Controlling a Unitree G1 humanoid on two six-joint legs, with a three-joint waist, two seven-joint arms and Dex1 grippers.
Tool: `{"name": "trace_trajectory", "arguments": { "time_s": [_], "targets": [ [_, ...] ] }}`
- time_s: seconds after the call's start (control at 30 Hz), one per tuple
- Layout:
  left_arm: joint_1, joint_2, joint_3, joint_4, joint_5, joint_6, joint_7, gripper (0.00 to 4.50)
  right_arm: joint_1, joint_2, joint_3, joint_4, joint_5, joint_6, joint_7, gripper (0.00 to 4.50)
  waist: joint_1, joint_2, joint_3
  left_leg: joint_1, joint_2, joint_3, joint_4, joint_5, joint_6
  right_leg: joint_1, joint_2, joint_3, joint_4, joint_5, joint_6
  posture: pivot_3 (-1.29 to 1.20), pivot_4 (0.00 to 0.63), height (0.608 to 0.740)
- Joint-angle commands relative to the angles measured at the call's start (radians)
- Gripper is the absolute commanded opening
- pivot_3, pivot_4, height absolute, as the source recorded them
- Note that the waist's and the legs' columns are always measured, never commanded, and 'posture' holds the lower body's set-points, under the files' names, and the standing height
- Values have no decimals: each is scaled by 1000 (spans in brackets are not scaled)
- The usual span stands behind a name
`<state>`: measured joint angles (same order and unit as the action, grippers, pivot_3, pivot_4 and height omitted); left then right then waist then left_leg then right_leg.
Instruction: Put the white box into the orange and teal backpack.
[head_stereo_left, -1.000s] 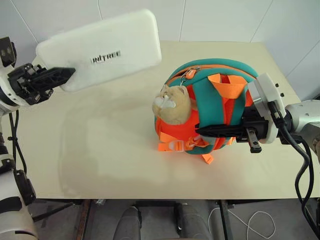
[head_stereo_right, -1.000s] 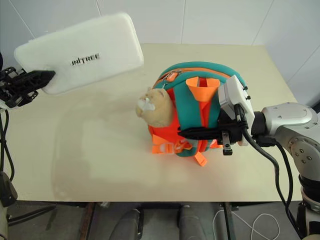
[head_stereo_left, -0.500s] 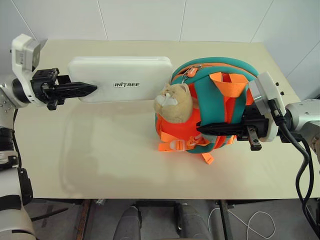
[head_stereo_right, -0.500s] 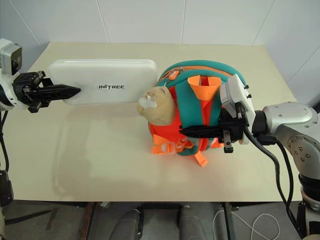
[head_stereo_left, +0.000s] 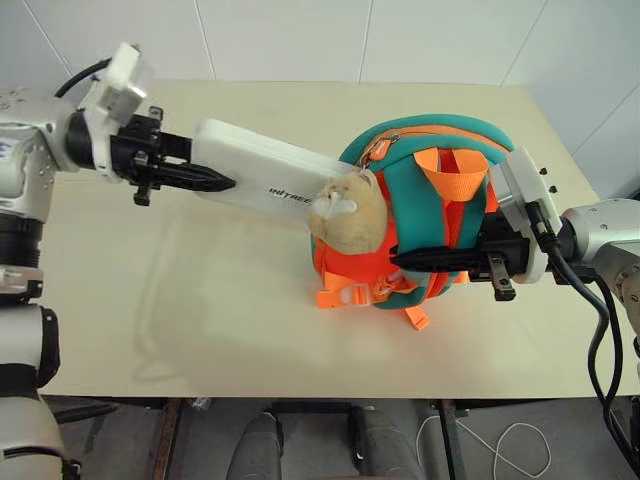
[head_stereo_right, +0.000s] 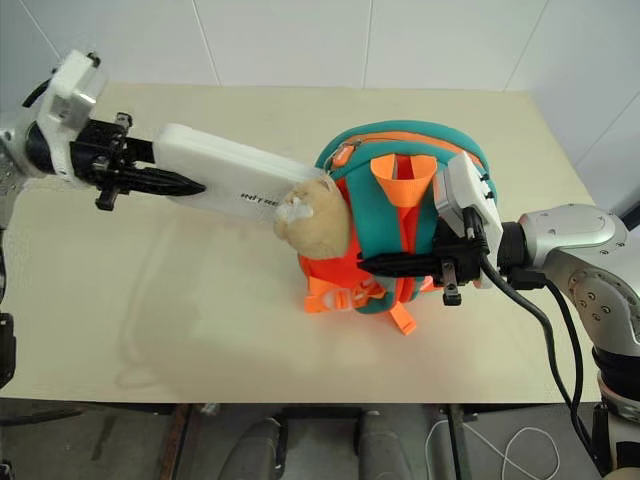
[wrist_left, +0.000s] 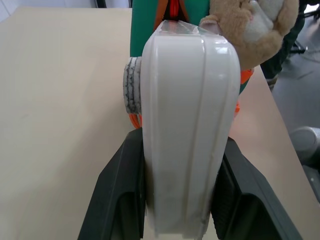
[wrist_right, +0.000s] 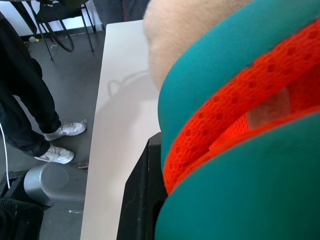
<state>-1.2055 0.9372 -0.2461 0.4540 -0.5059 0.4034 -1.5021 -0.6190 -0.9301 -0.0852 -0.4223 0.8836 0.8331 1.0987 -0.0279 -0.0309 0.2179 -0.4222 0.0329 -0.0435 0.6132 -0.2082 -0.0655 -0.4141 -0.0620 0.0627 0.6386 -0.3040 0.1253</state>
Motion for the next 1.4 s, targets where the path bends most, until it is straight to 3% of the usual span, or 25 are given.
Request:
{"name": "trace_trajectory", "arguments": {
  "time_s": [0.03,0.37,0.5,0.67,0.73,0.87,1.1,1.4],
  "targets": [
    [-42,-67,0,-42,40,17,-45,1250,-18,6,-13,-7,-2,-24,6,0,0,0,0,0,0,0,0,0,0,0,0,0,0,0,0,0,150,740],
    [-9,-331,-36,-47,197,94,147,1250,-30,29,9,10,-29,-37,13,0,1,0,0,0,0,-1,2,0,1,0,0,0,2,0,1,0,150,740],
    [-28,-480,-70,34,289,100,293,1249,-40,42,22,14,-38,-41,14,0,1,0,0,0,-1,-1,3,0,1,1,0,1,3,0,2,0,150,740],
    [-21,-538,-50,34,312,115,328,1249,-36,44,19,11,-43,-43,9,0,-7,0,0,0,-1,-1,4,0,1,1,0,2,4,1,2,0,150,740],
    [-19,-534,-48,29,322,116,328,1249,-34,46,17,10,-42,-42,6,0,-8,0,0,1,-1,-1,3,0,1,0,1,2,5,1,2,0,150,740],
    [-14,-479,-18,-25,303,164,293,2511,-26,52,16,4,-43,-44,-1,0,-6,0,0,1,-1,-1,3,0,1,0,1,2,5,1,2,0,150,740],
    [16,-292,54,-132,253,213,180,4483,-23,56,19,11,-49,-47,0,0,-6,0,0,1,-1,-1,2,0,1,0,1,3,5,0,2,0,150,740],
    [149,-119,208,-301,136,237,107,4483,-36,61,27,28,-67,-48,11,0,-4,0,0,1,-1,-1,3,0,1,0,1,3,5,0,2,0,150,740]
  ]
}}
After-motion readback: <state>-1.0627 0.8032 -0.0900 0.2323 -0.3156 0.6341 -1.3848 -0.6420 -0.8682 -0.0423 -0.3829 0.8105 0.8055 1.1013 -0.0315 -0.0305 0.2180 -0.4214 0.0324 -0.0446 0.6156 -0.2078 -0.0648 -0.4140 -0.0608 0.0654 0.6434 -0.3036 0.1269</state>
